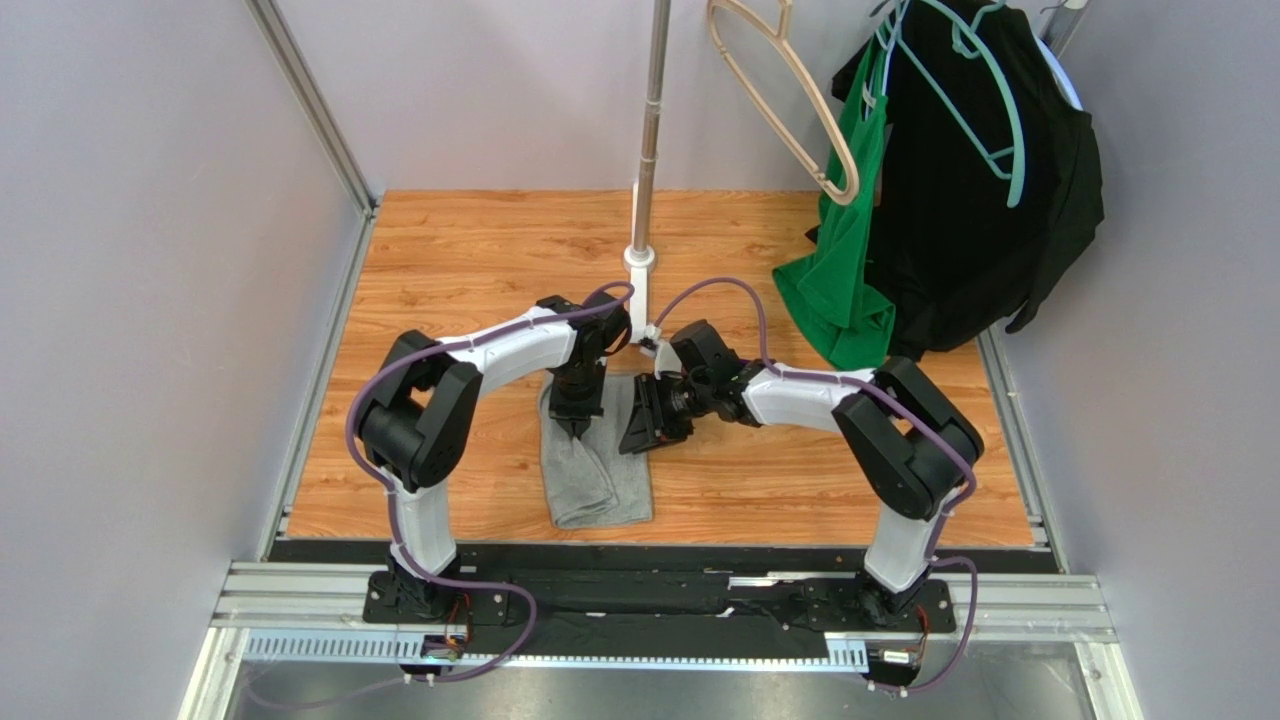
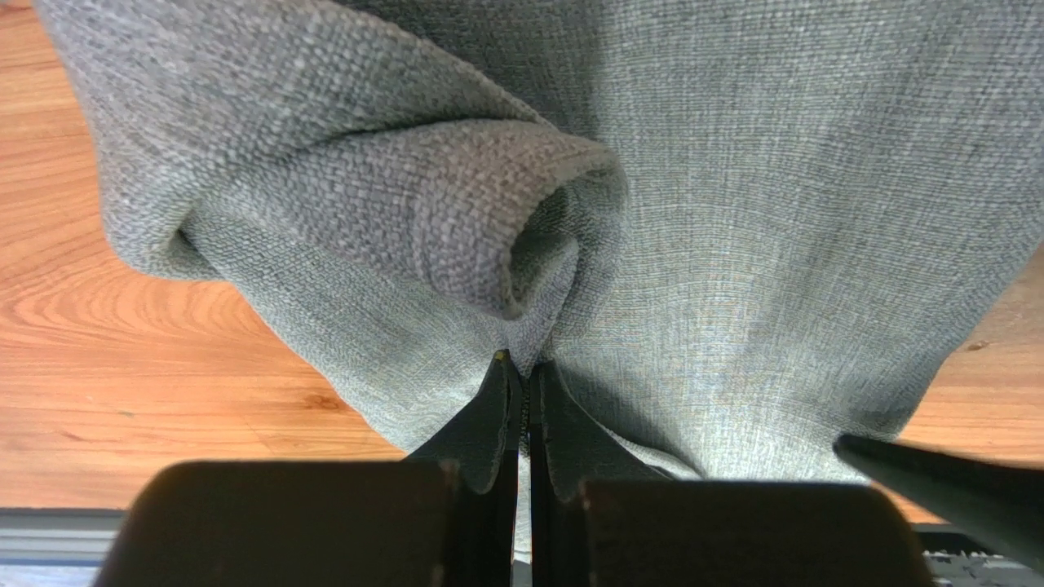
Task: Fold the napkin into a case and place the utensils inside
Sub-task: Fold the lower triangle-folded napkin at the center of the board.
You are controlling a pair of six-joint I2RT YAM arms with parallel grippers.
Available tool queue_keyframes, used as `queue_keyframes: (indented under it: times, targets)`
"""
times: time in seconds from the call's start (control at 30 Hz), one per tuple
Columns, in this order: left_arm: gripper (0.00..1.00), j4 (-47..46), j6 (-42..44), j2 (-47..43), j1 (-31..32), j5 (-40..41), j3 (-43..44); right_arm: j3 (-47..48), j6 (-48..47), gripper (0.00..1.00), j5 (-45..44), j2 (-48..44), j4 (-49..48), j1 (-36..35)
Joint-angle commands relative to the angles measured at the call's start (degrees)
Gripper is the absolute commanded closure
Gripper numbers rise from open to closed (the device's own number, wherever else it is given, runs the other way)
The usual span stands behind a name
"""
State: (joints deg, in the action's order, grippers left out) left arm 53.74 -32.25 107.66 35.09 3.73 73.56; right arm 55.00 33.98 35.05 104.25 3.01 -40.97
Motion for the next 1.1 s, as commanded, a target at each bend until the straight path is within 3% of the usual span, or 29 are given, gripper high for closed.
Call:
queue_keyframes:
  times: [0.0, 0.43, 0.73, 1.07]
  targets:
    - [1.00, -0.82, -0.36, -2.97, -0.55, -1.97, -0.08, -0.25, -1.45, 0.62, 0.55, -5.98, -0.90, -1.13]
    - [1.00, -1.18, 0.34, -6.76, -0.46, -5.40, -2.63, -0.07, 4.16, 0.42, 7.40, 1.83, -12.93, -4.29]
    - [1.00, -1.26, 0.35, -7.64, -0.46, -6.45, -2.63, 0.02, 7.42, 0.42, 5.04, 5.18, -16.90, -7.81]
    - [1.00, -0.47, 1.05, -8.51, -0.64, -5.57, -2.10, -2.97, 13.21, 0.53, 1.17, 5.53, -20.93, -10.18]
